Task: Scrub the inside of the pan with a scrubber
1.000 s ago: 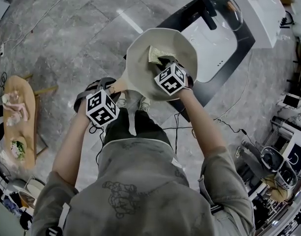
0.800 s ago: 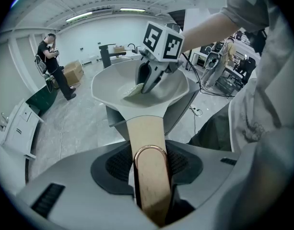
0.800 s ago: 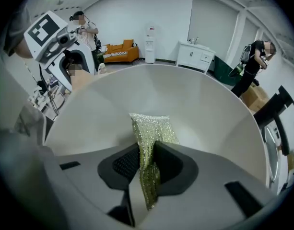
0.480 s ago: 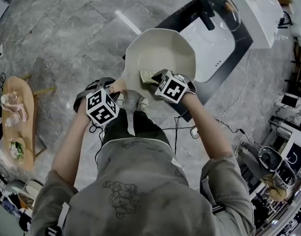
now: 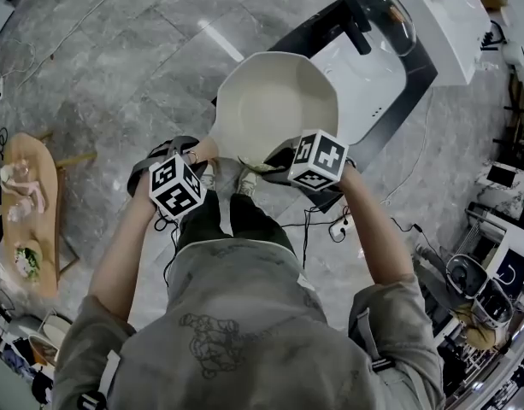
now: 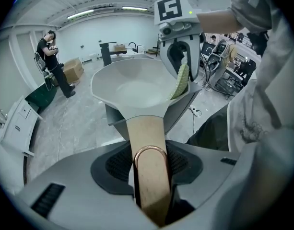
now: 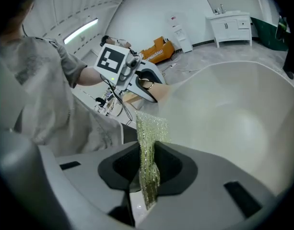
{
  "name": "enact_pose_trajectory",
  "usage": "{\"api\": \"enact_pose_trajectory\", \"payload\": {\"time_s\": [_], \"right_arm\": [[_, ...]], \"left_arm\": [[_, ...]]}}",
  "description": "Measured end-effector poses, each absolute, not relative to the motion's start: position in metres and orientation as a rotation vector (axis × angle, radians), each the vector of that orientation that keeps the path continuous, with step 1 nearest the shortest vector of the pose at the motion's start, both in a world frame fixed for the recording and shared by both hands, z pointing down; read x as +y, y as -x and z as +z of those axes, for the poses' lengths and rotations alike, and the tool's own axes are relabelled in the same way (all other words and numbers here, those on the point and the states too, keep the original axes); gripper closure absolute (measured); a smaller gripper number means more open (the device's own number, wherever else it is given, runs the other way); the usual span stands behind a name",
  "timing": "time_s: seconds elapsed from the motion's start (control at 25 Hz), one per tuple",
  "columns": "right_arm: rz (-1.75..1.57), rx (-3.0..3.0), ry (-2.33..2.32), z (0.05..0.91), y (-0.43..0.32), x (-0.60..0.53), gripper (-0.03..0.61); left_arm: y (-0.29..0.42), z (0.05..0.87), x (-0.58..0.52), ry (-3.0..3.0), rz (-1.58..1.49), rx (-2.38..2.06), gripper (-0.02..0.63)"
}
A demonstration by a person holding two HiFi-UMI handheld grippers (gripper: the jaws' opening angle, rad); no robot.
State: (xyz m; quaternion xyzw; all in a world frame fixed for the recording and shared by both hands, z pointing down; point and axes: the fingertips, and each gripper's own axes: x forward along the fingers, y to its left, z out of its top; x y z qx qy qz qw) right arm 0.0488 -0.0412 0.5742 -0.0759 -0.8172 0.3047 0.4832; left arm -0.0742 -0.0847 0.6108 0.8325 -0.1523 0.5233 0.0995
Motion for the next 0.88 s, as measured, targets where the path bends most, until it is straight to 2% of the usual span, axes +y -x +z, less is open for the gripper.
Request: {"api": "enact_pose_trajectory", "payload": {"time_s": [0.28, 0.64, 0.88], "right_arm": [[0.636, -2.205, 0.098, 0.516, -0.043, -0.074, 0.494], [-0.529, -2.013, -0.161, 0.498, -0.046, -0.177, 0.494], [-0.786, -1.777, -0.096, 0.532, -0.055, -0.216, 0.494]], "left_arm": [[0.074, 0.611, -0.084, -2.462, 1.568, -0.427, 0.433], [0.074, 0.611, -0.083, -2.46, 1.572, -0.432, 0.434], [0.074, 0.611, -0.085, -2.463, 1.565, -0.446, 0.434]]}}
